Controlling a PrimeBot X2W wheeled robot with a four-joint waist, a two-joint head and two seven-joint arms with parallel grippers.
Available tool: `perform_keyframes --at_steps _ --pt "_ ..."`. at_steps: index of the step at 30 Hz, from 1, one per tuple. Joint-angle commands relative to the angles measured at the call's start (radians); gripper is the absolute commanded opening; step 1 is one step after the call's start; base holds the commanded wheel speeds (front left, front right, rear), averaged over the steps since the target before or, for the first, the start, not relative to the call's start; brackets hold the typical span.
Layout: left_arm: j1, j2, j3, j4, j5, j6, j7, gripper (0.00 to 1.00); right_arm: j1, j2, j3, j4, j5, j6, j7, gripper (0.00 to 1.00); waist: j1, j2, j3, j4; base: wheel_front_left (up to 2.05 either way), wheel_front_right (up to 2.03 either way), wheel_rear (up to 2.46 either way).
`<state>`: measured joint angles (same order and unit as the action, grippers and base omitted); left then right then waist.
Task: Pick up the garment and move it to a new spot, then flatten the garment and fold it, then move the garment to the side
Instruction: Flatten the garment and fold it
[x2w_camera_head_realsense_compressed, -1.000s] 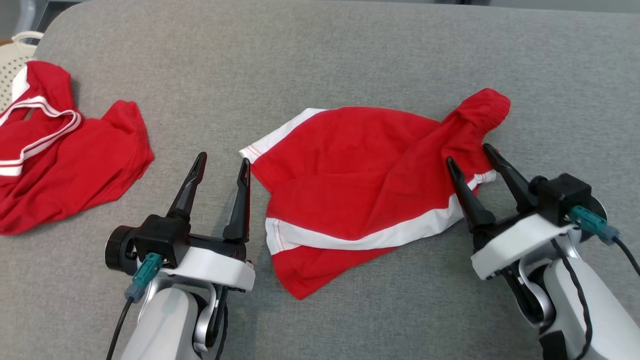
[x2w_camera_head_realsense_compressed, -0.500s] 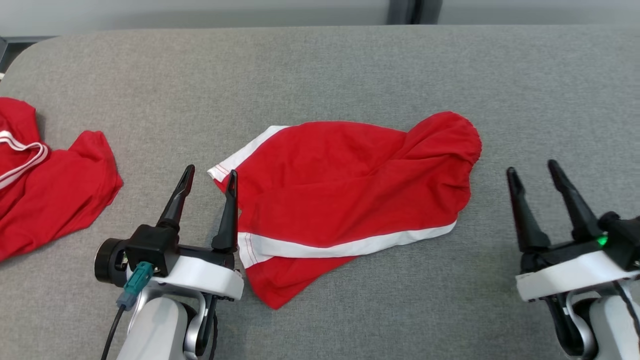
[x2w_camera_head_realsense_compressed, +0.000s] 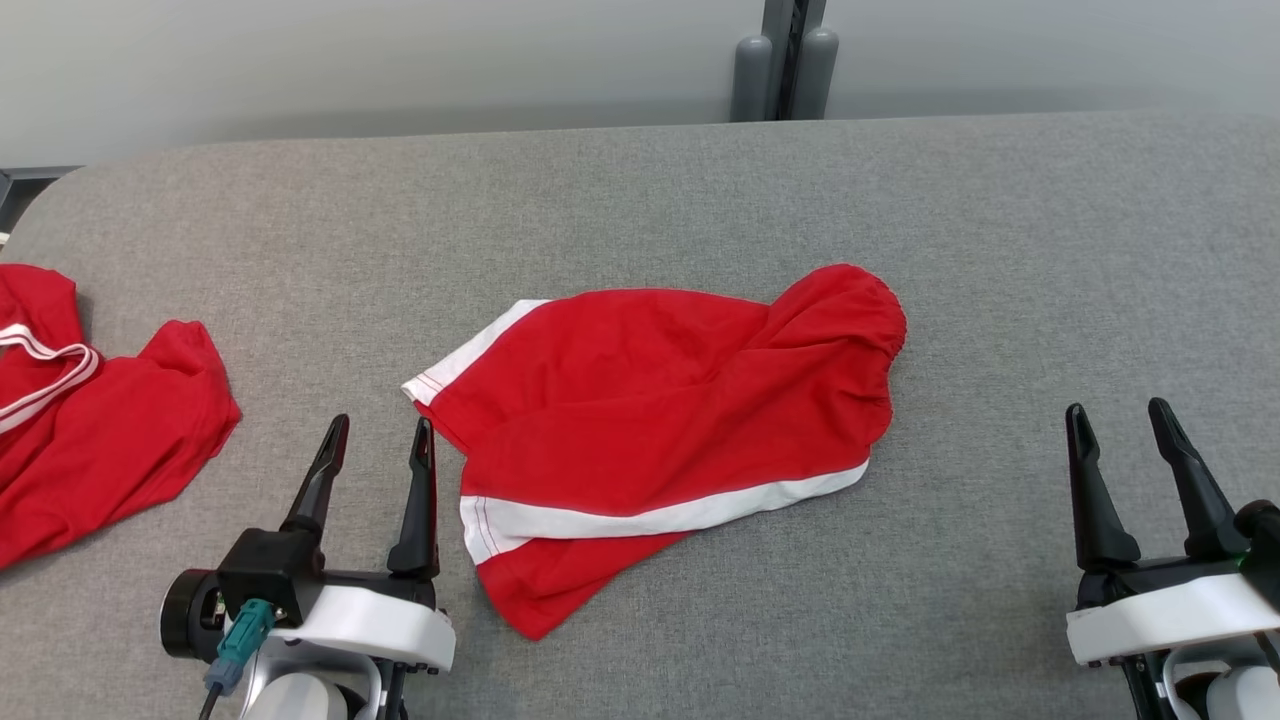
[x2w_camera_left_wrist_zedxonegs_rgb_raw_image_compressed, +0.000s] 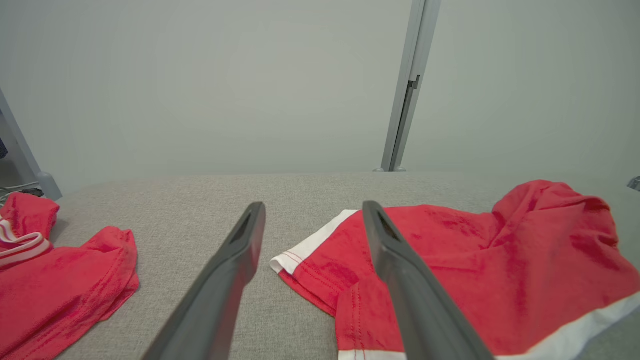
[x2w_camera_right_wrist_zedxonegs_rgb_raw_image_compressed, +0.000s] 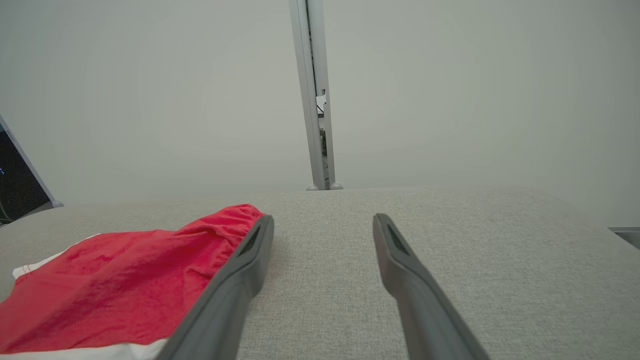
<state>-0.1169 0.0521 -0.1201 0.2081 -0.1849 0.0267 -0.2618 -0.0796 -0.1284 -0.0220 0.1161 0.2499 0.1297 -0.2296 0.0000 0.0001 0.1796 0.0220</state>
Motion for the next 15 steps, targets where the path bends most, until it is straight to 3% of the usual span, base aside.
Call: perform_keyframes --at_steps 1,15 --pt "0.006 0.006 0.007 -0.004 -0.001 0.003 -0.005 1.0 0.006 -0.001 -0.003 0.001 -0.002 0.002 -0.002 1.0 0.0 -0.0001 -0.004 -0.001 0.0 0.0 0.0" --pt "0.012 0.005 0.0 -0.001 -0.002 -0.001 -0.005 1.0 0.005 0.01 -0.001 0.001 -0.003 0.002 0.013 1.0 0.0 -0.0001 -0.006 0.006 0.0 0.0 0.0"
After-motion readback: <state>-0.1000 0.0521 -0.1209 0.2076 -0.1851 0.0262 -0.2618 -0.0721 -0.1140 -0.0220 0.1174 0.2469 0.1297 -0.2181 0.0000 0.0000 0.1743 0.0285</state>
